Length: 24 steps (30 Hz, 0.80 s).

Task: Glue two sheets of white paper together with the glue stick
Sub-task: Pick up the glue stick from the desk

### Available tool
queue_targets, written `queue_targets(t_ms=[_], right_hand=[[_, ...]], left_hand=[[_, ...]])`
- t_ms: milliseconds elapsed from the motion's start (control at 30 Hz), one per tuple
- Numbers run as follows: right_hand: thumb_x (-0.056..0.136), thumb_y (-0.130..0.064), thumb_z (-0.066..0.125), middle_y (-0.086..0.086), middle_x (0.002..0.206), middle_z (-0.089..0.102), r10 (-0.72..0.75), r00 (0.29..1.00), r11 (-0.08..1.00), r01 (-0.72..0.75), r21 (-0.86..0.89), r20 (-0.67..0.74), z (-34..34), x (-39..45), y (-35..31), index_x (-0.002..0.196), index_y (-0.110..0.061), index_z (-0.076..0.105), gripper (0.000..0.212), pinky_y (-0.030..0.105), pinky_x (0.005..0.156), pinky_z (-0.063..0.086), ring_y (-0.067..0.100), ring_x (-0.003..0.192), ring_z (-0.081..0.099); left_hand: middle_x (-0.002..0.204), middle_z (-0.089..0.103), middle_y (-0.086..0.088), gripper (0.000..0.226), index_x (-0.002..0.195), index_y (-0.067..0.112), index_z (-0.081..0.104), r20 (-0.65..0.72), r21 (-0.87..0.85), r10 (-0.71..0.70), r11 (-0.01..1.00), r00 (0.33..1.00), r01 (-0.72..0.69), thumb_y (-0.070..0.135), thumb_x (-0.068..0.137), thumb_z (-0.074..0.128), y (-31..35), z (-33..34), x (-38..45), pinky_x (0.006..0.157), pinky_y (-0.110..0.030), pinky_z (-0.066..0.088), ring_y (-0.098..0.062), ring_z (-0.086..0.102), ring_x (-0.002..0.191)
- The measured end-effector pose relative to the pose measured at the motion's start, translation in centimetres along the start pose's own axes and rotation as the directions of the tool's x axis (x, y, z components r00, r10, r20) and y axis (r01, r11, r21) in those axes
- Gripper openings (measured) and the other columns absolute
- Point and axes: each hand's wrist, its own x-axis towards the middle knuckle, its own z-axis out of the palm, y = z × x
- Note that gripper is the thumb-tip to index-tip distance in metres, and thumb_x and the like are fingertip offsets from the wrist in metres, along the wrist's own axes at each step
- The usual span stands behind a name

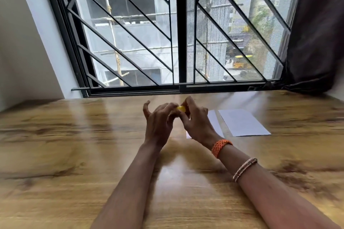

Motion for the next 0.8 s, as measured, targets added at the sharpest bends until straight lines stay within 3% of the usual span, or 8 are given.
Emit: queue_targets(t_ms=[133,267,333,433,500,533,700,800], right_hand=[[0.082,0.002,0.056,-0.006,0.068,0.054,-0.163,0.985,0.968,0.17,-0.184,0.053,-0.7,-0.3,0.3,0.092,-0.012,0.047,0.019,0.036,0.079,0.025,0.021,0.066,0.054],[0.078,-0.007,0.063,-0.001,0.078,0.068,-0.29,0.95,0.818,0.31,-0.484,0.12,-1.5,-0.1,0.6,0.095,-0.016,0.054,0.021,0.037,0.079,0.022,0.024,0.076,0.06],[0.081,-0.016,0.059,-0.001,0.073,0.066,-0.231,0.967,0.874,0.256,-0.412,0.111,-1.3,-0.1,0.3,0.095,-0.017,0.051,0.016,0.037,0.079,0.022,0.026,0.074,0.061],[0.09,-0.031,0.055,0.001,0.073,0.063,0.092,0.991,0.994,-0.085,-0.071,0.102,-0.5,-0.3,0.0,0.093,-0.017,0.045,0.017,0.039,0.083,0.033,0.026,0.072,0.06],[0.091,-0.029,0.058,0.008,0.078,0.063,0.27,0.953,0.948,-0.288,0.136,0.138,-0.4,-0.1,-0.1,0.089,-0.016,0.044,0.02,0.044,0.079,0.045,0.03,0.076,0.06],[0.091,-0.026,0.058,0.009,0.077,0.061,0.285,0.949,0.936,-0.306,0.176,0.133,-0.4,-0.1,-0.1,0.086,-0.015,0.043,0.019,0.045,0.076,0.048,0.031,0.075,0.059],[0.078,0.001,0.049,-0.01,0.057,0.042,-0.042,0.999,0.997,0.043,-0.063,0.02,-0.8,-0.3,0.1,0.084,-0.019,0.038,0.024,0.034,0.072,0.024,0.017,0.054,0.041],[0.072,0.0,0.047,-0.005,0.064,0.055,-0.223,0.974,0.944,0.227,-0.239,0.043,-1.2,-0.5,0.3,0.089,-0.013,0.05,0.022,0.033,0.068,0.015,0.021,0.065,0.05]], left_hand=[[0.097,0.074,0.006,0.022,0.102,0.02,0.068,0.031,-0.052,-0.031,0.998,0.999,0.033,0.015,0.081,0.062,-0.1,0.2,0.1,0.105,-0.035,0.008,-0.013,0.067,0.098],[0.094,0.074,0.005,0.023,0.103,0.023,0.07,0.072,-0.075,-0.048,0.996,0.996,0.053,0.022,0.081,0.065,-0.2,0.0,-0.1,0.104,-0.034,0.01,-0.013,0.065,0.101],[0.087,0.075,0.004,0.022,0.099,0.023,0.072,0.063,-0.003,-0.009,1.0,0.998,0.01,0.025,0.078,0.068,-0.4,-0.2,0.0,0.102,-0.036,0.012,-0.015,0.065,0.101],[0.066,0.071,0.005,0.011,0.084,0.024,0.071,-0.021,0.151,0.065,0.987,0.998,-0.061,0.028,0.075,0.068,0.0,-0.3,-0.2,0.096,-0.036,0.016,-0.015,0.066,0.091],[0.063,0.069,0.006,0.01,0.078,0.024,0.07,-0.054,0.186,0.078,0.98,0.995,-0.067,0.033,0.077,0.065,0.3,-0.2,-0.2,0.095,-0.036,0.017,-0.014,0.066,0.089],[0.063,0.069,0.006,0.012,0.077,0.025,0.07,-0.062,0.185,0.075,0.981,0.995,-0.062,0.035,0.077,0.064,0.4,-0.1,-0.1,0.095,-0.036,0.017,-0.014,0.066,0.089],[0.068,0.07,0.007,0.014,0.086,0.025,0.072,-0.033,0.123,0.063,0.991,0.997,-0.058,0.027,0.072,0.068,0.6,0.4,0.2,0.095,-0.034,0.015,-0.013,0.065,0.094],[0.067,0.07,0.008,0.023,0.093,0.027,0.072,0.01,0.132,0.06,0.989,0.998,-0.061,0.019,0.071,0.07,0.7,0.3,0.1,0.095,-0.034,0.014,-0.013,0.064,0.098]])
